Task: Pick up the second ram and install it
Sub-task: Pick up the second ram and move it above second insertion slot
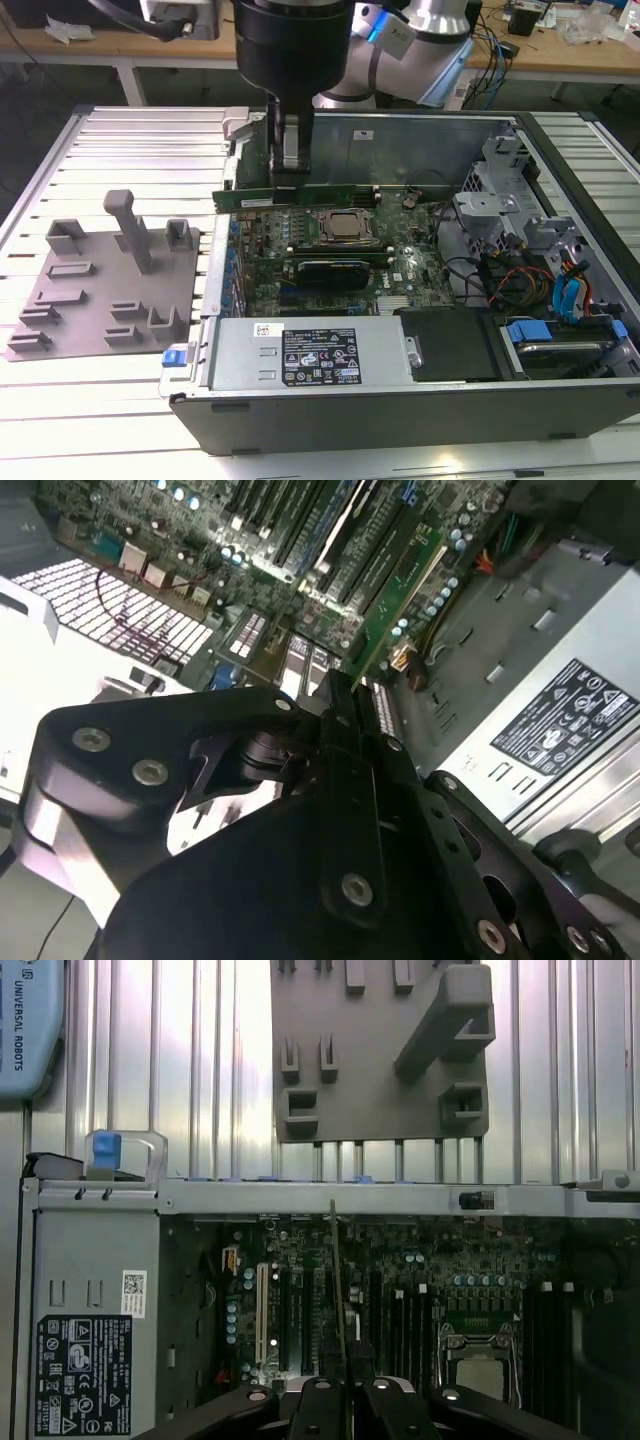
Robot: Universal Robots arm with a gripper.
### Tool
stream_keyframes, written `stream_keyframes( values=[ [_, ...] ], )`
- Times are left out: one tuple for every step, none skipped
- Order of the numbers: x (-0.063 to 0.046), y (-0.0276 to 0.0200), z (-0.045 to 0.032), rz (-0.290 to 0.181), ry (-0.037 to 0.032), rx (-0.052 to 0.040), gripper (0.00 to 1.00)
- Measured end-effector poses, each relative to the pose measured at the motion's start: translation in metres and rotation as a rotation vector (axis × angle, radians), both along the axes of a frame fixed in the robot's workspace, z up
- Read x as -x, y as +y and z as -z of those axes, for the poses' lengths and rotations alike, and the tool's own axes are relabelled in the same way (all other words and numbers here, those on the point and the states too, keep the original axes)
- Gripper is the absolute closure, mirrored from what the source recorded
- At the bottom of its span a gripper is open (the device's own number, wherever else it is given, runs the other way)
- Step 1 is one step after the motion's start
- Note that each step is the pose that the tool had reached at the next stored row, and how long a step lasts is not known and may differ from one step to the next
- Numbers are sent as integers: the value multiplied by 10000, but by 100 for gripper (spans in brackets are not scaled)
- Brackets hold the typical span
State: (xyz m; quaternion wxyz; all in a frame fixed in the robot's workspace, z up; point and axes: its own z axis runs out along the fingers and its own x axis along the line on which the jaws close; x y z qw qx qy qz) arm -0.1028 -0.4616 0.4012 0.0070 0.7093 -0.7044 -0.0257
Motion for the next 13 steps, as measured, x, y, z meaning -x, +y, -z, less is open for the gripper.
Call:
stream_keyframes(
  values=[
    [-19, 0, 0, 0, 0, 0, 89],
    [-39, 0, 0, -1, 0, 0, 89],
    [-61, 0, 0, 0, 1, 0, 89],
    [-88, 0, 0, 1, 1, 0, 89],
    [-109, 0, 0, 1, 1, 1, 89],
    [-165, 1, 0, -1, 3, 0, 89],
    [-196, 1, 0, -1, 5, 0, 89],
    [-215, 3, 0, 0, 7, 0, 89],
    [-246, 6, 1, 8, 9, 0, 89],
    [-265, 9, 2, 22, 11, 0, 89],
    [-289, 14, 3, 42, 12, 0, 89],
    [-316, 21, 4, 51, 13, 0, 89],
    [-348, 38, 5, 63, 15, 0, 89]
  ],
)
